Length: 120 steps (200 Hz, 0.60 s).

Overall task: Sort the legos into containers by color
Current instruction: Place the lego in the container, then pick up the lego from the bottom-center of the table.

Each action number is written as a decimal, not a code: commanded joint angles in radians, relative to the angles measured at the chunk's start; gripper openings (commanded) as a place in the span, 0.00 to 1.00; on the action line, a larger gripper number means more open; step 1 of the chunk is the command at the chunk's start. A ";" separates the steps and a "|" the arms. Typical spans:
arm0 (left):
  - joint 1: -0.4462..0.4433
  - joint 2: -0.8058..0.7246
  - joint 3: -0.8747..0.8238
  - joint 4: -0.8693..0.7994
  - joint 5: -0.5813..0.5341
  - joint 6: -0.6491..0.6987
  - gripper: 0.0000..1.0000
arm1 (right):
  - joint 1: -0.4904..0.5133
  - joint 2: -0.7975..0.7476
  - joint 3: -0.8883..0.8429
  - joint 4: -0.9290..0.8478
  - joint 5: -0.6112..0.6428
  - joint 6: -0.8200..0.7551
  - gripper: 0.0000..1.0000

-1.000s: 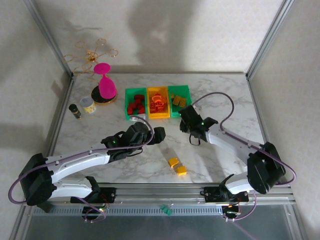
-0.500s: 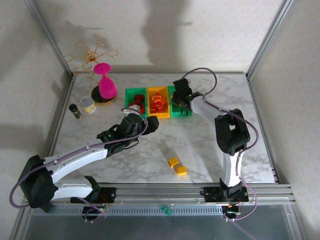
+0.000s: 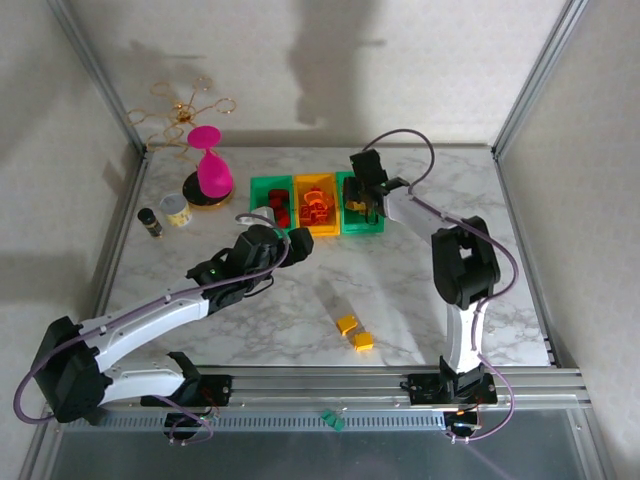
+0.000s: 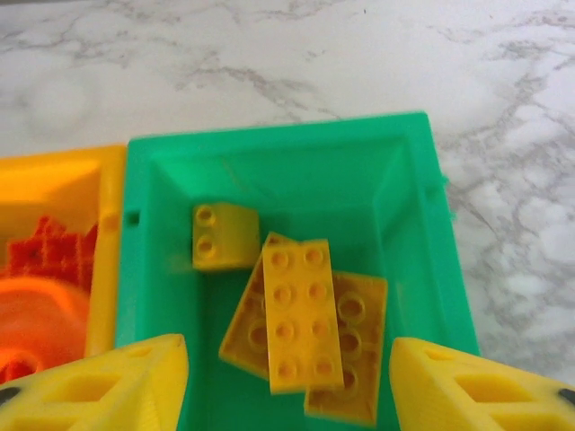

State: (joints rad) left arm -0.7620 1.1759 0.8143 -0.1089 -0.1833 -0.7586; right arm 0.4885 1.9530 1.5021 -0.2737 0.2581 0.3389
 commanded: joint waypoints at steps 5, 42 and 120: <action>-0.006 -0.031 -0.032 -0.030 0.002 0.008 1.00 | 0.041 -0.157 -0.129 -0.032 -0.037 0.004 0.64; -0.035 -0.078 -0.073 -0.069 0.013 -0.015 1.00 | 0.114 -0.321 -0.316 -0.101 -0.069 0.012 0.71; -0.139 -0.160 -0.184 -0.089 0.013 -0.057 1.00 | 0.369 -0.503 -0.567 -0.224 -0.117 0.090 0.83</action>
State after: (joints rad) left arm -0.8642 1.0489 0.6571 -0.1764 -0.1715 -0.7933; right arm 0.8047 1.4975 0.9852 -0.4385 0.1780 0.3824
